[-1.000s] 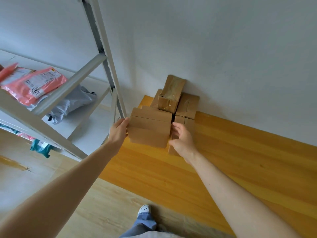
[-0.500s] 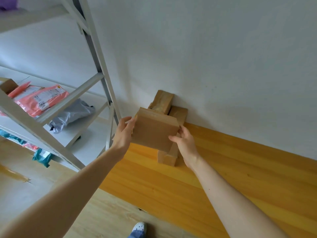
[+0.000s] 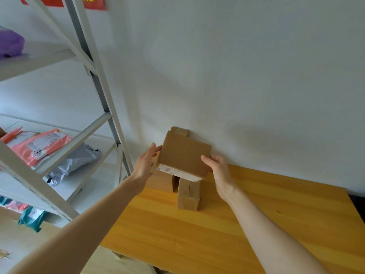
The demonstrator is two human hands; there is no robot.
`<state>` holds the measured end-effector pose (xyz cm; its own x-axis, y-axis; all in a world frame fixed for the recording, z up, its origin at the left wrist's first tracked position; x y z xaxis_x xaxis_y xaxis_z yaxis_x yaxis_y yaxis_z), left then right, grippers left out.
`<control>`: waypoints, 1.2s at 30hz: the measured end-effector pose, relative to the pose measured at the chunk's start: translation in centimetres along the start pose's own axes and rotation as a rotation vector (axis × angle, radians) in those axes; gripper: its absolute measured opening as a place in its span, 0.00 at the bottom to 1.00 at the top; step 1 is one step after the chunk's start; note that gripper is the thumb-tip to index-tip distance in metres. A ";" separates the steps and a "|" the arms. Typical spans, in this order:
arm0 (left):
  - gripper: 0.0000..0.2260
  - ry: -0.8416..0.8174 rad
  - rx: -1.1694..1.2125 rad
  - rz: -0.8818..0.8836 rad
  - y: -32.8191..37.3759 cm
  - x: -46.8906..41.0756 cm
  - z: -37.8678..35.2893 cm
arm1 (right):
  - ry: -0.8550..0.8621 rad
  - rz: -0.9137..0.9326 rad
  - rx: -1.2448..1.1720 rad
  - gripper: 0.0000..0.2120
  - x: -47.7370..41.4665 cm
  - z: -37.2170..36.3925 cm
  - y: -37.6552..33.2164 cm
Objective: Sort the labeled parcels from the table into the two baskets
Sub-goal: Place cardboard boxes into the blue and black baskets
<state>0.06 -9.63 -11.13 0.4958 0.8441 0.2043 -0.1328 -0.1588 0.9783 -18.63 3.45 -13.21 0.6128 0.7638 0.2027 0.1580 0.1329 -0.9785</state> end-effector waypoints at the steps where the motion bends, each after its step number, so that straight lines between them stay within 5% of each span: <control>1: 0.24 -0.022 0.010 -0.002 0.3 0.0 0.0 | 0.002 0.004 -0.002 0.25 0.1 -0.2 -0.2; 10: 0.15 -0.203 -0.054 -0.054 2.5 -0.6 0.5 | -0.066 0.135 0.104 0.56 0.8 -3.1 -2.8; 14: 0.17 -0.224 0.015 -0.132 4.8 -0.7 0.3 | -0.049 0.234 0.182 0.49 0.9 -3.9 -3.5; 19: 0.42 -0.168 0.266 -0.117 6.5 -0.8 0.3 | -0.011 0.293 0.127 0.40 1.1 -5.0 -4.9; 24: 0.25 -0.371 0.299 -0.086 6.3 0.2 -1.2 | -0.046 0.307 0.074 0.30 1.3 -6.6 -6.5; 28: 0.28 -0.318 0.232 -0.123 6.1 0.0 -0.9 | 0.018 0.329 0.112 0.30 1.0 -6.9 -7.5; 32: 0.25 -0.242 0.185 -0.154 6.6 -0.2 -0.1 | -0.038 0.303 0.082 0.16 1.0 -6.6 -7.9; 36: 0.21 -0.227 0.139 -0.162 7.7 -0.7 0.6 | -0.054 0.281 0.056 0.23 1.1 -6.8 -7.9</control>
<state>-0.75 -11.71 -3.75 0.6821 0.7306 0.0319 0.0746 -0.1128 0.9908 -13.92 -1.06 -4.96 0.5842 0.8079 -0.0774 -0.0558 -0.0551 -0.9969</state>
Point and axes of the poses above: each hand's wrist, its own x-axis away from the middle knuckle, its own z-axis out of the back of the hand, y = z × x, the point moved 7 cm from there along -x, towards the middle knuckle, and after that the axes turned 3 degrees about x, right-handed, at the moved point
